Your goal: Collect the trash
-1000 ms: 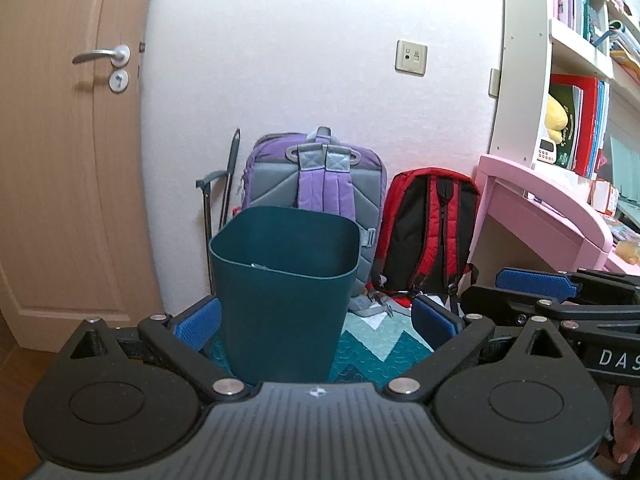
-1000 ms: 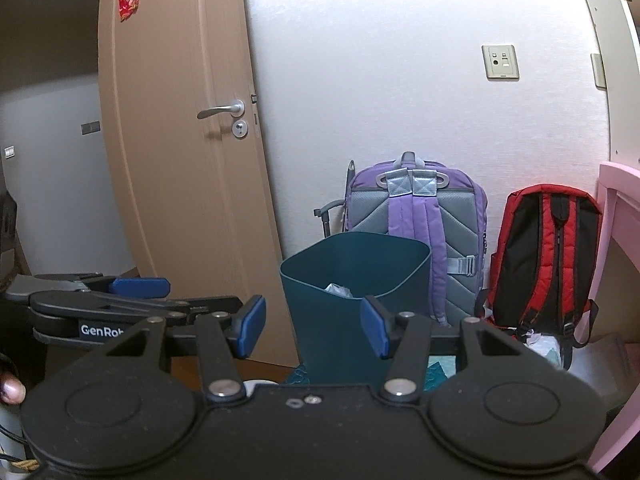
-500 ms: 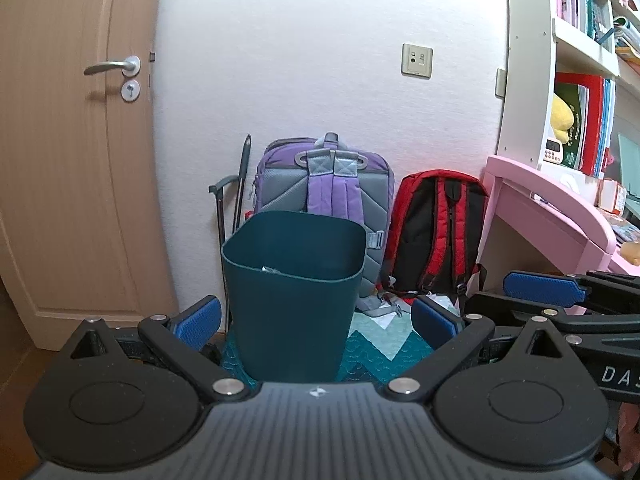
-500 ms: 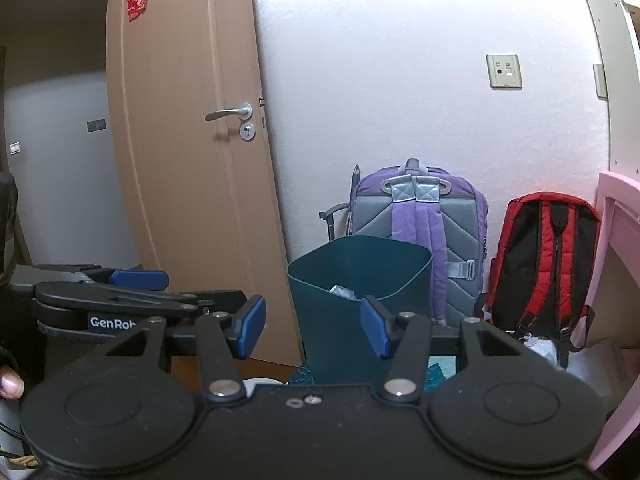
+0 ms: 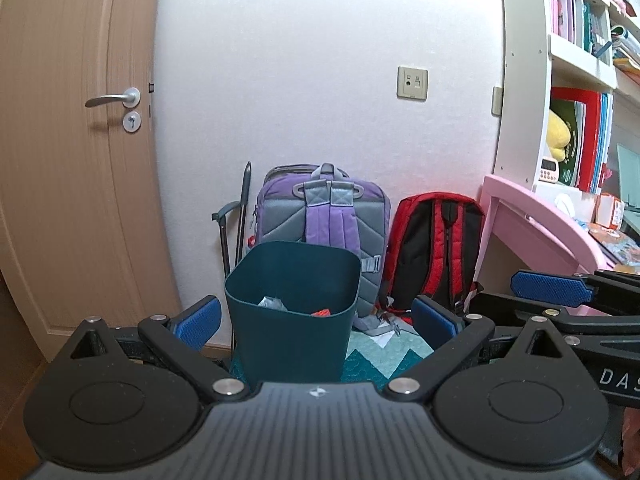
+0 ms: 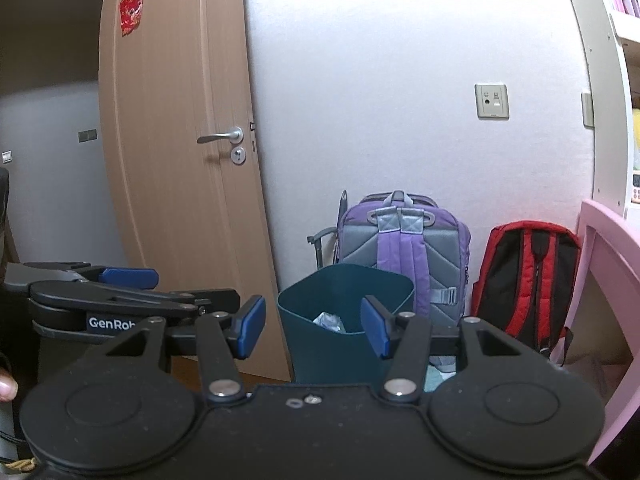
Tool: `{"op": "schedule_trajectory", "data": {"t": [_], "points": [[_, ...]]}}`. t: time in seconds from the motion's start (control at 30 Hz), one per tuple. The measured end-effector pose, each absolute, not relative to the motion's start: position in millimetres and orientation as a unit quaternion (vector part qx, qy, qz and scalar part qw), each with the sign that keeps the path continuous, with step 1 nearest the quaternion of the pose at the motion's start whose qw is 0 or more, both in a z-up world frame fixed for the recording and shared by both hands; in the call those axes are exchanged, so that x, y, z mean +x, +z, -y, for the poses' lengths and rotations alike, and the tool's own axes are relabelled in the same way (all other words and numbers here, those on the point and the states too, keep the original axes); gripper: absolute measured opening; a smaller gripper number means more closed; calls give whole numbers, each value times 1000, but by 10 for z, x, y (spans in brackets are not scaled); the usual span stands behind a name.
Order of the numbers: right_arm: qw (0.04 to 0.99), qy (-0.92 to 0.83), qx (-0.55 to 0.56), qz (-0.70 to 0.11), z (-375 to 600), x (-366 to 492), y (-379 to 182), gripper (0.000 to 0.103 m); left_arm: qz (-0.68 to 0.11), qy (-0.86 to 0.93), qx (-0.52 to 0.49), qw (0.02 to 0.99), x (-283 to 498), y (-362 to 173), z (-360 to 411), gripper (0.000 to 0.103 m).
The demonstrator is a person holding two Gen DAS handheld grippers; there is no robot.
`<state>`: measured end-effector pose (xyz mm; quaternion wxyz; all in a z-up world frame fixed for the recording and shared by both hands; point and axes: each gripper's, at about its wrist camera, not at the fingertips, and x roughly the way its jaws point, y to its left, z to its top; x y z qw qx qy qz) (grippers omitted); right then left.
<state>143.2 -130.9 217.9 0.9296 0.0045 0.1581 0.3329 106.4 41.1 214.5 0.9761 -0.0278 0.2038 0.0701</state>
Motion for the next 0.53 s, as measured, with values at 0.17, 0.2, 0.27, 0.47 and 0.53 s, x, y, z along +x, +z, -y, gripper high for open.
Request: {"op": "schedule_trajectory", "data": {"t": [0.17, 0.2, 0.27, 0.47, 0.53], "points": [[932, 327, 1, -157, 1350, 1385, 2274, 53, -213, 70, -32, 974, 1039, 2236, -375, 102], [932, 326, 2, -158, 1354, 1381, 2285, 53, -216, 69, -33, 973, 1036, 2248, -367, 102], [931, 327, 6, -165, 1379, 1373, 2306, 53, -219, 68, -34, 973, 1028, 2270, -349, 102], [928, 330, 13, -173, 1463, 1326, 2330, 53, -218, 67, -34, 973, 972, 2300, -273, 102], [928, 330, 14, -173, 1491, 1313, 2322, 53, -216, 65, -34, 974, 960, 2294, -250, 102]]}}
